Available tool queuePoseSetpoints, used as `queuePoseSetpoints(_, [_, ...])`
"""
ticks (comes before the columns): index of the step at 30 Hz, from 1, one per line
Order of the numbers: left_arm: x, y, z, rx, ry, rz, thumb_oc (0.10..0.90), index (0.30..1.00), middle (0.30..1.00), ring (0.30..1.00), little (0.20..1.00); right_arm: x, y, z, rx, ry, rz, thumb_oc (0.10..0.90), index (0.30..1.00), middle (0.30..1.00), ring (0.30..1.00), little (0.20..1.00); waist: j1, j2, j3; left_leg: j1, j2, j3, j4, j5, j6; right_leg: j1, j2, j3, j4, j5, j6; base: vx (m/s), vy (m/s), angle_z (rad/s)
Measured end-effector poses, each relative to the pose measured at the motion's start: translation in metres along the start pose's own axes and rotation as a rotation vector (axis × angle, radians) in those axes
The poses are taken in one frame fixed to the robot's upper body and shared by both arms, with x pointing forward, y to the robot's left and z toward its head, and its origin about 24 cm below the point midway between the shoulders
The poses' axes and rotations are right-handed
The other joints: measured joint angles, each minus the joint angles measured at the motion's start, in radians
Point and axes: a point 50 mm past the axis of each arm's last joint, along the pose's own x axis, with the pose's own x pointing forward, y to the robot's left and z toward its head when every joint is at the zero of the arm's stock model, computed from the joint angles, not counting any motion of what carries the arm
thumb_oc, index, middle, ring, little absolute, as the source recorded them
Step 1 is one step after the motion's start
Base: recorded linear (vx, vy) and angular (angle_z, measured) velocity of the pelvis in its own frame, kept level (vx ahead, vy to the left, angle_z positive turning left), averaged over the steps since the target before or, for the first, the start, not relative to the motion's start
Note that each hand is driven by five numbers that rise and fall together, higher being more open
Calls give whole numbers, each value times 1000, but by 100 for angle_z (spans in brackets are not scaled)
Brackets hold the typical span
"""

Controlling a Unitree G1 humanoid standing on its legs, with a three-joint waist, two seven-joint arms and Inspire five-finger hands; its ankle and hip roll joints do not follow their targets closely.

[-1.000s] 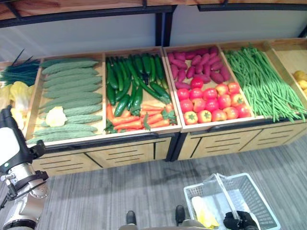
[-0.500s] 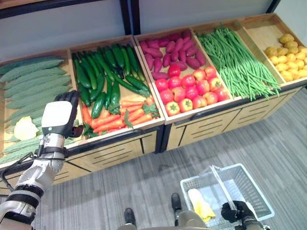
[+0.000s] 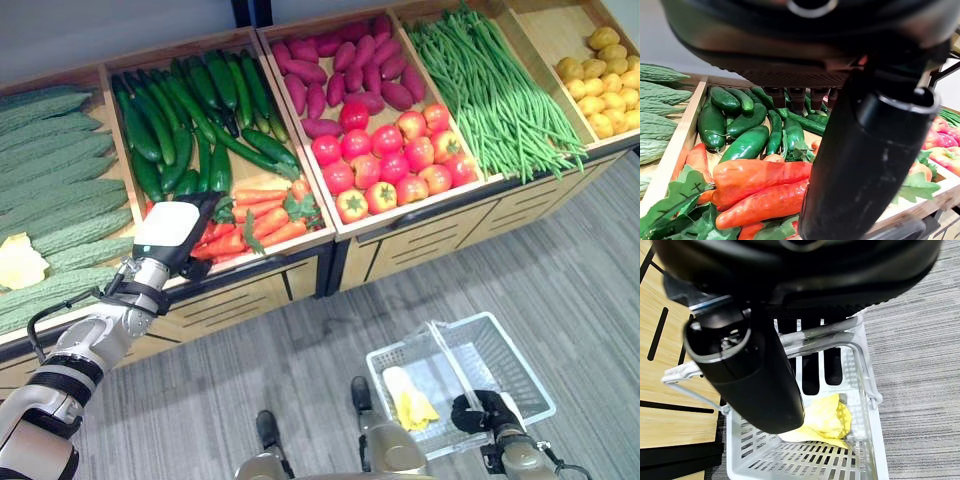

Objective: Get the vegetables into the basket

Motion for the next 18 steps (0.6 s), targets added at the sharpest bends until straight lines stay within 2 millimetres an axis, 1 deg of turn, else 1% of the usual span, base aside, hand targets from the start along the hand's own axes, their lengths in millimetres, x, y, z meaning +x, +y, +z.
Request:
queuePoseSetpoints(2, [0, 0, 0, -1, 0, -2, 900, 1000, 1000, 1000, 1000, 0, 0, 0, -1, 3, -1, 400, 300, 300, 300, 300, 0, -1, 2, 0, 0, 0, -3, 0, 0, -1, 0, 1, 0, -2, 4, 0, 0, 0])
queuePoseSetpoints(6, [0, -3, -8, -2, 49, -10, 900, 1000, 1000, 1000, 1000, 1, 0, 2, 0, -6, -3, 400, 300, 300, 300, 300, 0, -2, 22, -7, 0, 0, -4, 0, -1, -9, 0, 3, 0, -5, 10, 0, 0, 0])
queuePoseSetpoints(8, [2, -1, -9, -11, 57, 3, 900, 1000, 1000, 1000, 1000, 0, -1, -1, -2, 8, -5, 400, 300, 300, 300, 300, 8, -2, 23, -8, -1, 1, -2, 0, -1, -11, 0, 3, 0, -4, 10, 0, 0, 0])
queuePoseSetpoints(15, [9, 3, -11, 5, 60, 12, 900, 1000, 1000, 1000, 1000, 2, -1, 3, -9, -4, -8, 400, 300, 300, 300, 300, 13, -1, 23, -26, -1, 5, -4, 1, -2, -33, 0, 10, 0, 0, 13, -3, 1, -1])
queuePoseSetpoints(16, [12, 4, -10, 11, 55, 14, 859, 942, 942, 942, 942, 2, -1, 3, -12, -4, -9, 400, 300, 300, 300, 300, 14, -1, 23, -29, -1, 5, -5, 0, -4, -37, -1, 10, 0, 1, 13, 0, 0, 0])
queuePoseSetpoints(17, [19, 8, -6, 55, 24, 11, 706, 728, 728, 728, 728, 2, -1, 4, -16, -6, -9, 400, 300, 300, 300, 300, 24, -1, 23, -40, -1, 5, -5, -3, -7, -46, -1, 11, -1, 6, 15, 0, 0, 0])
queuePoseSetpoints(18, [21, 9, -4, 80, 10, 8, 610, 594, 594, 594, 594, 2, -1, 5, -15, -11, -8, 400, 300, 300, 300, 300, 25, -1, 23, -46, -2, 5, -5, -3, -7, -53, -1, 11, -1, 8, 15, 0, 0, 0])
